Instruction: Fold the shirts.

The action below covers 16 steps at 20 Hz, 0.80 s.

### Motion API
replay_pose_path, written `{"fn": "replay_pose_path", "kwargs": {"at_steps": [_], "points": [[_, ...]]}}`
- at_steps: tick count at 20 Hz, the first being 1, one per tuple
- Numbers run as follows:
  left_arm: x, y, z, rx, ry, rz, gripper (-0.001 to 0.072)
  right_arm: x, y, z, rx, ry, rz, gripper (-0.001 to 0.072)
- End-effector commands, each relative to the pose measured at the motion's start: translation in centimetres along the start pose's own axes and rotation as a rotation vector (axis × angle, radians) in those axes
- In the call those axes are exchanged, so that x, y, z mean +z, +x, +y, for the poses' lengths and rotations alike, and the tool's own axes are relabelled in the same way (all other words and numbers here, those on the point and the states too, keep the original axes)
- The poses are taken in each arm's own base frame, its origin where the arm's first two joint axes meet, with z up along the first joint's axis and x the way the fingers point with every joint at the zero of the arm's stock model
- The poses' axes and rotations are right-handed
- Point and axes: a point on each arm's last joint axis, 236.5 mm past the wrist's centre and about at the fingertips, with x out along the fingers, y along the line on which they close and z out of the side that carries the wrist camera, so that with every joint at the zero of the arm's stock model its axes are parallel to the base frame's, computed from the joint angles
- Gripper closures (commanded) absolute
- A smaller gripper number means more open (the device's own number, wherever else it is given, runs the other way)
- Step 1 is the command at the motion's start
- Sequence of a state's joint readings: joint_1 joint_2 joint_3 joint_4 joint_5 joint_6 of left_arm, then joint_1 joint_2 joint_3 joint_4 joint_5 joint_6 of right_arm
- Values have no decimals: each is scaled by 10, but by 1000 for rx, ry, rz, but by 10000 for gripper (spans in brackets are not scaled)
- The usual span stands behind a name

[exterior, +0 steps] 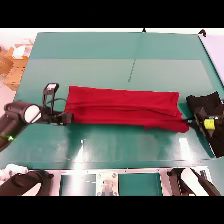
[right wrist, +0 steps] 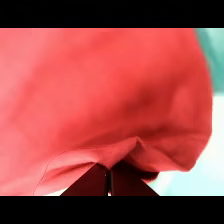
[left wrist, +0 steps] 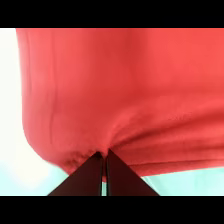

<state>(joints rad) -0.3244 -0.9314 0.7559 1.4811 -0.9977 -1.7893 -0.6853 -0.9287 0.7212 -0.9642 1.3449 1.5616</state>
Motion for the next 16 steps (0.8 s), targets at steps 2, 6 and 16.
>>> {"fn": "replay_pose_path", "kwargs": {"at_steps": [2,6,16], "points": [[62,10,-12,-2,83,-63,684,53,6,57,101,-65,-79,696],[114,50,5,15,38,-45,684,89,50,59,76,-53,-65,696],[185,88,1,-68,-27,-152,-6,135,98,61,91,-123,-64,345]]}}
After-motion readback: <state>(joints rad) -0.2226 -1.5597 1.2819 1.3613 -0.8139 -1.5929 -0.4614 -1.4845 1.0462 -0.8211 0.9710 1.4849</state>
